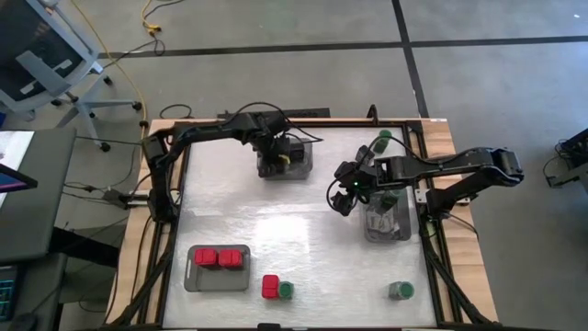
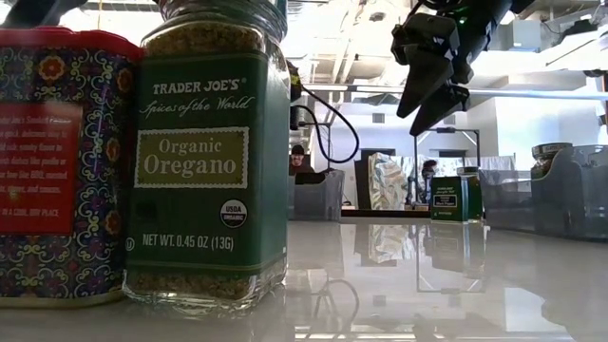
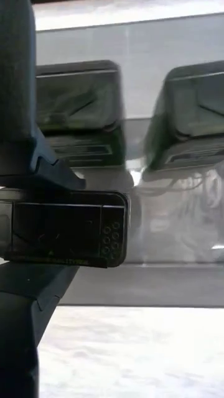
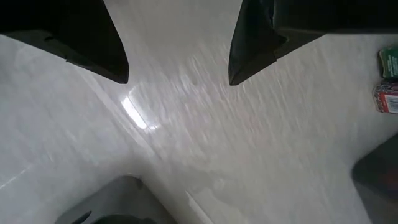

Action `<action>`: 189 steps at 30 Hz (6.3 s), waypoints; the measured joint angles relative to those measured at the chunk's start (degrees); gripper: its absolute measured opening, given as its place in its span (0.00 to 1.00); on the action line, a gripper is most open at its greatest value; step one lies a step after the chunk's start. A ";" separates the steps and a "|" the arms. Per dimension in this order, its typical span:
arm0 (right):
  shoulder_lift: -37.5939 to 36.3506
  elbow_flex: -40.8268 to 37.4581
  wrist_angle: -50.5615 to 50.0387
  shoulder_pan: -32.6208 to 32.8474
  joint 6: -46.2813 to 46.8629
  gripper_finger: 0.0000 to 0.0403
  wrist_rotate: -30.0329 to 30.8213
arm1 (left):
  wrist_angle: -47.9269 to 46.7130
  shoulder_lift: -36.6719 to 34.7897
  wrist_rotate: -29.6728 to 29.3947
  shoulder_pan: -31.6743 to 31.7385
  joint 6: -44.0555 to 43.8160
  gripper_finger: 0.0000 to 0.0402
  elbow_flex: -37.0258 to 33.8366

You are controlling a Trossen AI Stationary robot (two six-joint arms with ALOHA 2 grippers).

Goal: Sort spices by type
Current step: Put the left black seasoning can into the top black transparent bin, then put the top right green seasoning bottle into the middle right black transparent bin

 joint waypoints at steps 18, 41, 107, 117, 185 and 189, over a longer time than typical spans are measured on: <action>0.02 0.00 0.40 0.85 -0.09 0.75 -0.11 | -1.49 0.14 -1.76 -0.44 -4.27 0.37 0.02; 0.02 0.00 0.42 0.83 -0.11 0.75 -0.08 | -0.01 0.14 -2.25 -0.44 -5.87 0.38 0.02; 0.02 0.02 1.10 0.83 -0.18 0.75 -1.55 | -11.09 -3.23 -2.18 -1.43 -8.52 0.59 8.28; 0.02 0.02 1.59 0.74 0.35 0.75 -1.53 | -14.98 -19.20 -2.22 -0.78 -11.63 0.59 8.31; 0.57 13.96 -26.37 -52.35 0.52 0.91 -1.89 | 16.05 -70.61 -10.26 -7.96 -29.63 0.59 -45.15; 0.59 11.19 -26.86 -53.41 6.20 0.91 -0.57 | 22.32 -71.49 -10.37 -4.83 -25.98 0.59 -47.93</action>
